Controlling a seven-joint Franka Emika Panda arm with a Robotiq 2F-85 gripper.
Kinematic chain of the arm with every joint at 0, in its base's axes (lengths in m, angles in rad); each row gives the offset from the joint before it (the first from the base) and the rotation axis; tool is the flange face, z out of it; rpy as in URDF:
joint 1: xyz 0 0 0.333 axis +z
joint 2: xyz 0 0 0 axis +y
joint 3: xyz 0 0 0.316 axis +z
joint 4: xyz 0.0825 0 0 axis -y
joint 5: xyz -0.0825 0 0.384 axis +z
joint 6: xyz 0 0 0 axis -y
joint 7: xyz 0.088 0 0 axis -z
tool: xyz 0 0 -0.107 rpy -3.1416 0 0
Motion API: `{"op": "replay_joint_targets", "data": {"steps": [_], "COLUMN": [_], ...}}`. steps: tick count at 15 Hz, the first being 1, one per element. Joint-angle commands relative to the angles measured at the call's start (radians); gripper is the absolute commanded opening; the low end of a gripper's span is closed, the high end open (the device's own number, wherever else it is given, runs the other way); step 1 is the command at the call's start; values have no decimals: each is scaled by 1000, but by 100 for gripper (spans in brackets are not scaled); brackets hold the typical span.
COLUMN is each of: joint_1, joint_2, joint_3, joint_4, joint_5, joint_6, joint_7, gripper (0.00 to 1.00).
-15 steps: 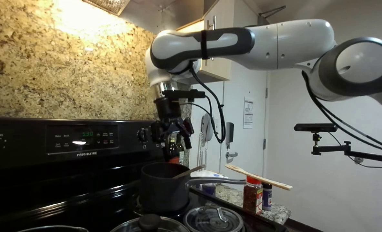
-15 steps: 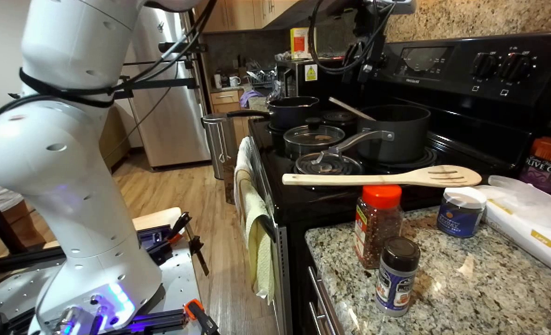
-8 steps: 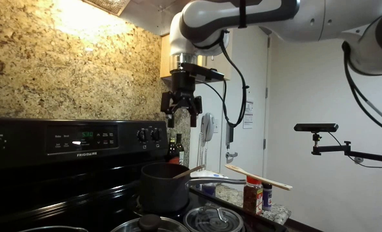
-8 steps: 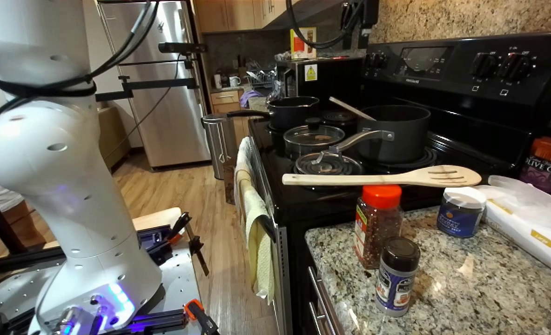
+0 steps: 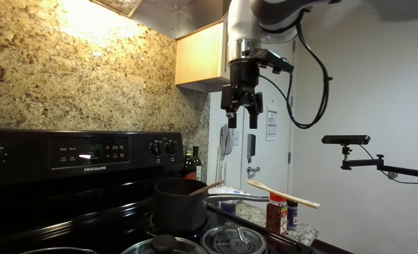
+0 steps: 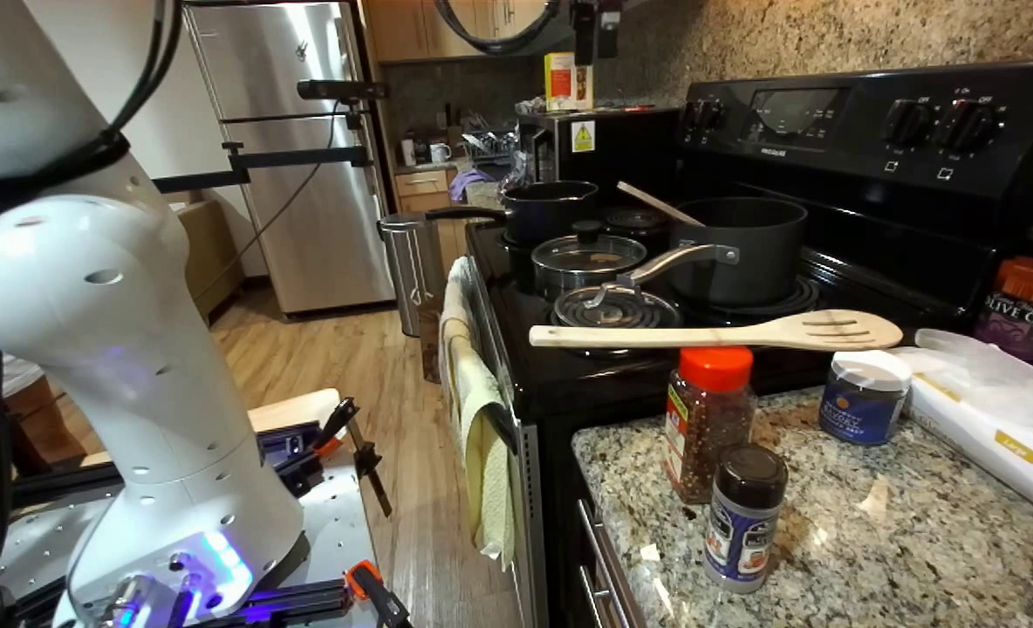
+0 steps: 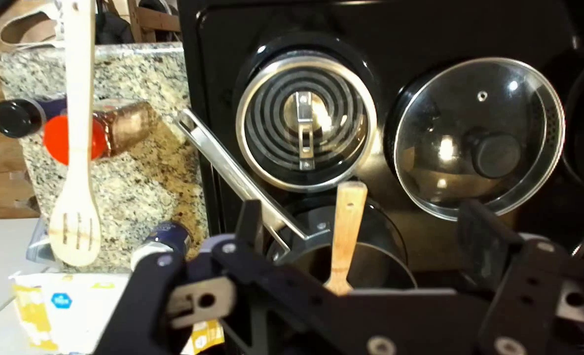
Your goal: Pick the wooden spatula on the stove and put it in the pot on the right
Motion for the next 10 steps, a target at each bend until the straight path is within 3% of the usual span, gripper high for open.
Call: {"op": "replay_joint_targets", "data": {"steps": [1, 5, 6, 10], "joint_1": [-36, -46, -54, -59], "joint_2": [-236, -348, -292, -340], "joint_3": [29, 25, 38, 37], "joint_4": [-249, -352, -292, -336], "joint_5": [4, 7, 14, 15], "joint_6": [11, 10, -8, -6], "joint_7": [-55, -145, -109, -126], "gripper": [100, 100, 100, 100]}}
